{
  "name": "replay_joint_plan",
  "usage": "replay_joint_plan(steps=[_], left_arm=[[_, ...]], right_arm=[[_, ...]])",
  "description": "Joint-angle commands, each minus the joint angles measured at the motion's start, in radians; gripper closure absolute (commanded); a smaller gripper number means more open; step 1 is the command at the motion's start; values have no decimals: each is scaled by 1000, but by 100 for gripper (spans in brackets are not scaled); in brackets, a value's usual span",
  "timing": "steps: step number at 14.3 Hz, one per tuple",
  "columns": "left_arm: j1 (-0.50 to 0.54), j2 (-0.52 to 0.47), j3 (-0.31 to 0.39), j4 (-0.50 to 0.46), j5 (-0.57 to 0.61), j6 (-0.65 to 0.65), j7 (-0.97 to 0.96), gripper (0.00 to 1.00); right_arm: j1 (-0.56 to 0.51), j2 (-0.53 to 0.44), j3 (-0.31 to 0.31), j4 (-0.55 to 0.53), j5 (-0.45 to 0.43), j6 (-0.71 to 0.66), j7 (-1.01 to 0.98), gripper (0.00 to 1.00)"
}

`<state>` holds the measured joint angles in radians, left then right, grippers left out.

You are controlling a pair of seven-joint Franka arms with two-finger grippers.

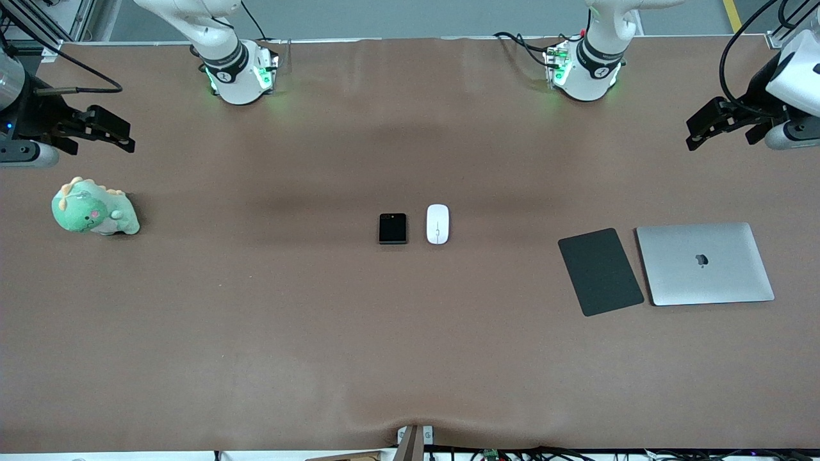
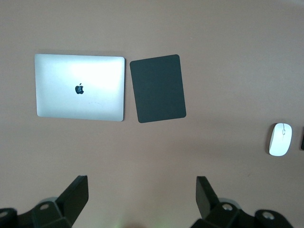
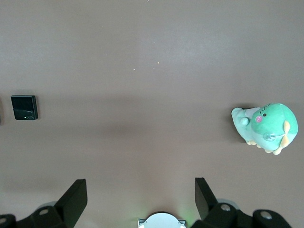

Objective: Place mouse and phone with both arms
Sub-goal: 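Reach the left gripper toward the white mouse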

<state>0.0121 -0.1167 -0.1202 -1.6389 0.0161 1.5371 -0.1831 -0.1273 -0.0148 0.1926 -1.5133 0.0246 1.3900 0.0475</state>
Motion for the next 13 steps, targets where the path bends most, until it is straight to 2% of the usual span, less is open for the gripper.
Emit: replay_joint_plan(steps=[1, 5, 8, 13], left_arm=[[-1, 8, -7, 21, -18, -20, -6, 0], [-8, 31, -16, 43, -15, -20, -10, 0], [-15, 110, -59, 96, -16, -15, -19, 0], [-20, 242, -215, 87, -12, 99, -177, 0]], right_arm=[[-17, -21, 8, -18, -5, 0, -14, 0], [-17, -21, 8, -18, -5, 0, -14, 0], [-17, -22, 8, -18, -3, 0, -14, 0], [-17, -21, 8, -18, -3, 0, -15, 0]])
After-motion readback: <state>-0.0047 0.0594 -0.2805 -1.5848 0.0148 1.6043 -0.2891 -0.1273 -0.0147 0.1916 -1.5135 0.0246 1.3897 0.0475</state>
